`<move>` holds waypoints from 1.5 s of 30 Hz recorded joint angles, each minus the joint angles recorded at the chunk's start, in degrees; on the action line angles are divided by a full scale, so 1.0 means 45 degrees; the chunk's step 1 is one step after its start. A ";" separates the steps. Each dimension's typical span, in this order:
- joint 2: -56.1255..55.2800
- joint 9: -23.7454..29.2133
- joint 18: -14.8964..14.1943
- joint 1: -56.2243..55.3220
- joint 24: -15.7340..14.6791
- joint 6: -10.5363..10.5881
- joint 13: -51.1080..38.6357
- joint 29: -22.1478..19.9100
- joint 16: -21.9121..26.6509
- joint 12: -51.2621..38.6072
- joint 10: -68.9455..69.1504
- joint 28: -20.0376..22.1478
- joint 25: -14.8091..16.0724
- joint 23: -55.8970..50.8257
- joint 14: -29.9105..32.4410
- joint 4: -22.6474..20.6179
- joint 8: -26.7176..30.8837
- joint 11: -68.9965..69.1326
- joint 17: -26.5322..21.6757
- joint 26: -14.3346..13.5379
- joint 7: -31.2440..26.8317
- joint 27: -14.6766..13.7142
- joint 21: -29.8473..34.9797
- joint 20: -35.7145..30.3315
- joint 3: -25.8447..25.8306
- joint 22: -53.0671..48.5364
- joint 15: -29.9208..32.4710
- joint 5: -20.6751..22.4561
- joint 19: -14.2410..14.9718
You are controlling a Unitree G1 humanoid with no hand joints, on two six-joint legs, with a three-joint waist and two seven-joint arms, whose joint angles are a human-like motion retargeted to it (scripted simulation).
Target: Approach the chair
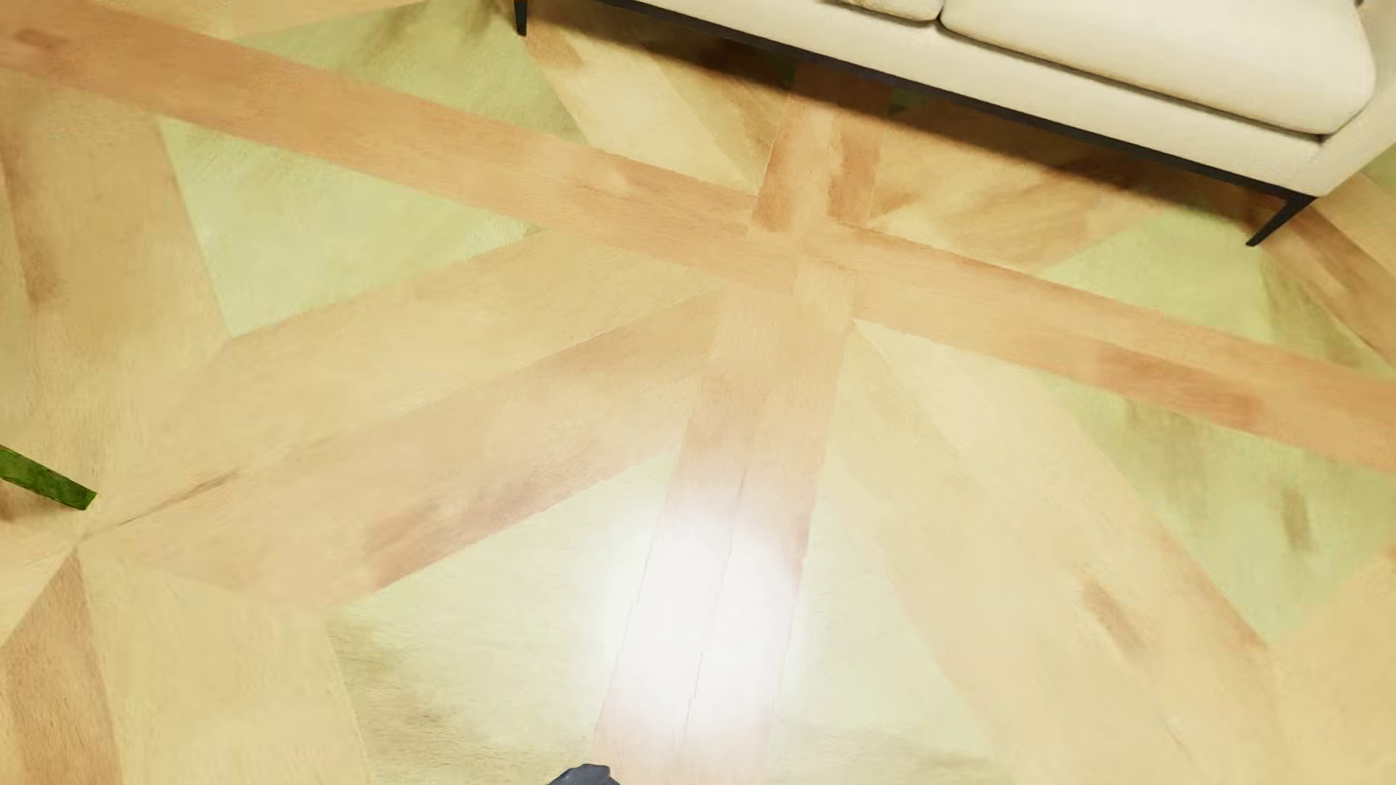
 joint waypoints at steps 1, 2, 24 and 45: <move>0.0045 -0.0120 0.0000 0.0282 0.0000 0.0274 0.0740 0.0000 0.0204 0.0020 -0.0166 0.0000 0.0000 -0.0008 -0.0829 -0.0293 0.0000 0.0166 -0.0144 0.0000 0.0000 0.0000 -0.0006 -0.0538 -0.1079 -0.0972 -0.0343 0.0569 0.0000; 0.0025 -0.0193 0.0000 0.0573 0.0000 0.0529 0.1503 0.0000 0.0429 -0.0021 -0.0242 0.0000 0.0000 -0.0265 -0.1731 -0.0614 0.0000 0.0263 -0.0248 0.0000 0.0000 0.0000 -0.0182 -0.0900 -0.2179 -0.1714 -0.0873 0.1166 0.0000; -0.3787 -0.0053 0.0000 0.6256 0.0000 0.0201 -0.0734 0.0000 0.0239 0.0562 0.1287 0.0000 0.0000 -0.3697 -0.1356 0.0095 0.0000 -0.0708 0.0156 0.0000 0.0000 0.0000 -0.3451 0.1065 -0.3532 0.1733 -0.1328 0.4222 0.0000; 0.4873 0.0782 0.0000 -0.0707 0.0000 -0.0555 0.0599 0.0000 0.0242 0.2403 -0.0415 0.0000 0.0000 -0.1632 0.4350 0.1142 0.0000 -0.0171 0.0447 0.0000 0.0000 0.0000 -0.1718 0.0960 -0.1262 0.2794 -0.8083 0.4237 0.0000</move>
